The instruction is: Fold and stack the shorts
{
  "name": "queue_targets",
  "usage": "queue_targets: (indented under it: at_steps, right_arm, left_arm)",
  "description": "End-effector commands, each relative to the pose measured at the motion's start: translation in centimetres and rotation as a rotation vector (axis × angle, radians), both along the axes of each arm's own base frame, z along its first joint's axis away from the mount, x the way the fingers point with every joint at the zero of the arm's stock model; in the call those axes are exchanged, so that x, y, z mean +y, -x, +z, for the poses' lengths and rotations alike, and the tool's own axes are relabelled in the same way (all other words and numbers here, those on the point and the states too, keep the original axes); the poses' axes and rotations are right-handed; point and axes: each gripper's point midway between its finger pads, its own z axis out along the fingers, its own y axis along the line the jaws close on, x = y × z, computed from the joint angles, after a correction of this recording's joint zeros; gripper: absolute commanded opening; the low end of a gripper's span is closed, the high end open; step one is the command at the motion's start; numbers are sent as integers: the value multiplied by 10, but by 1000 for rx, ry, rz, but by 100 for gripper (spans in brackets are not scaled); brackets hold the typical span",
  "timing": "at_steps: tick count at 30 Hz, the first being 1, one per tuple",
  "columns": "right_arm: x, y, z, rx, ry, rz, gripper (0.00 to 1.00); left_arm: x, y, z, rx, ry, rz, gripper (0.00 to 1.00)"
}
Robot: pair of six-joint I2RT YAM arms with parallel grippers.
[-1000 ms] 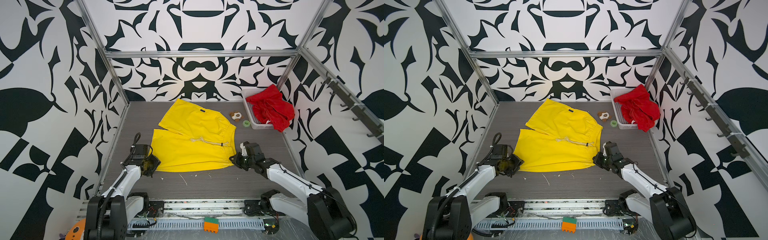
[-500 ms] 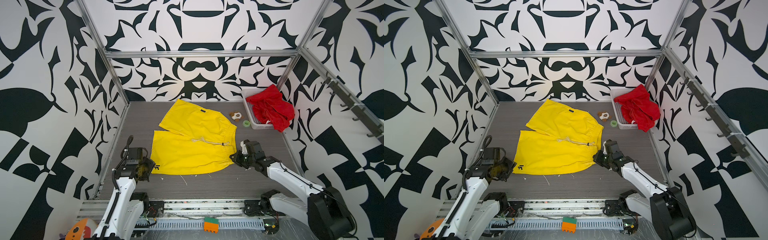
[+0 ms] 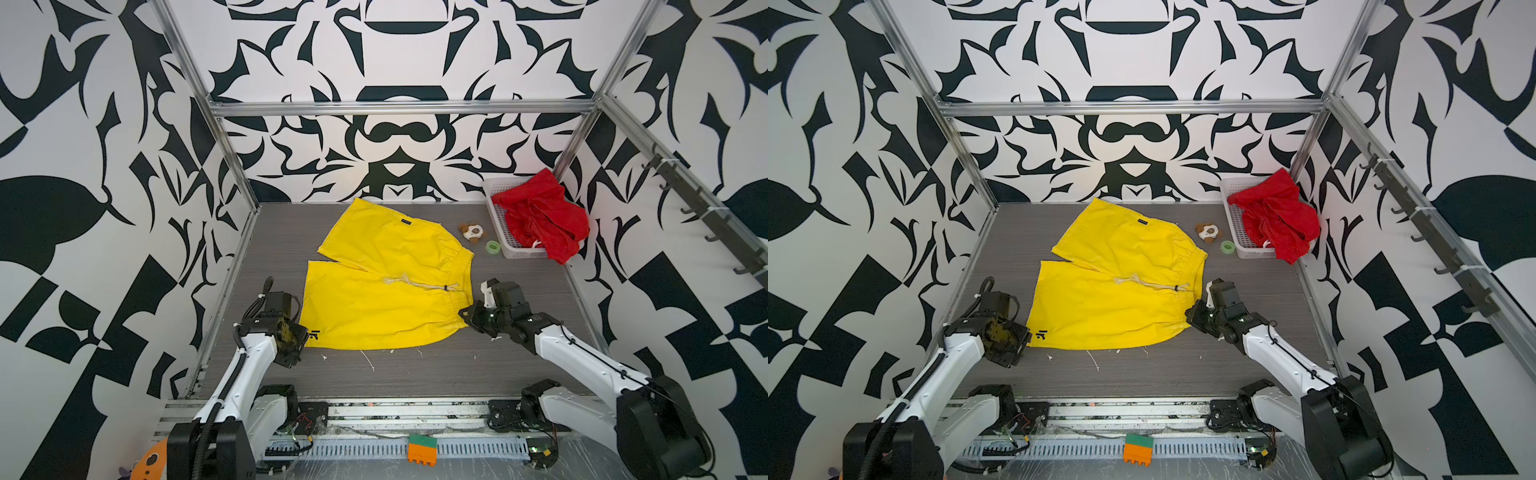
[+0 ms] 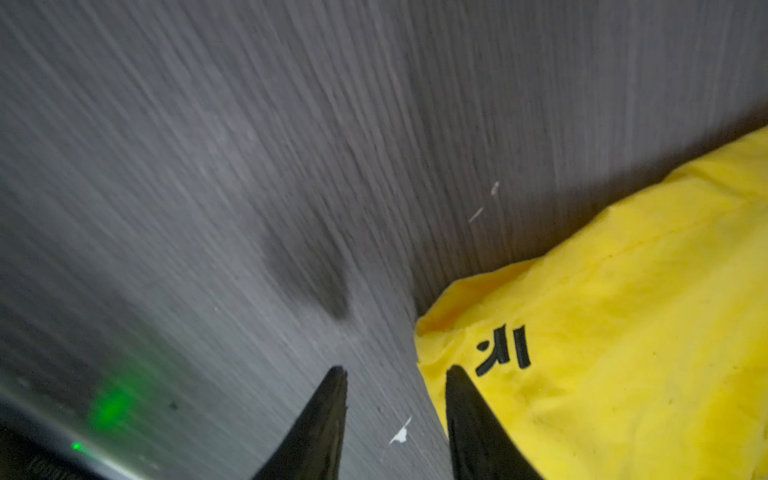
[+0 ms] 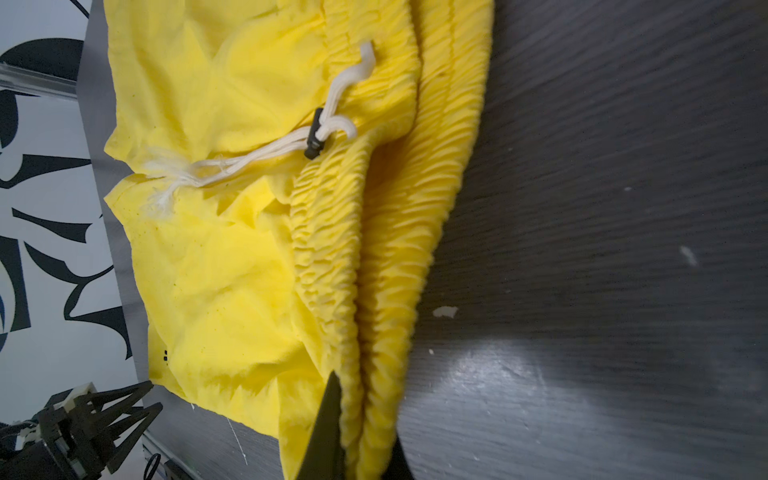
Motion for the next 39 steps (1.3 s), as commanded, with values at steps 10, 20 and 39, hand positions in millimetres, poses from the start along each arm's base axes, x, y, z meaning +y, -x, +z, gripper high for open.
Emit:
queue_targets:
  at_steps: [10,20,39]
  right_arm:
    - [5,-5,15,-49,-23,17,4]
    - [3,0,14,-43,-24,10,4]
    - [34,75,10,155,-31,133,0]
  left_arm:
    - [10,-18,-9,-25,-59,-10,45]
    - [12,-30,-14,-40,-78,-25,30]
    - [48,3,93,-256,-312,-34,0]
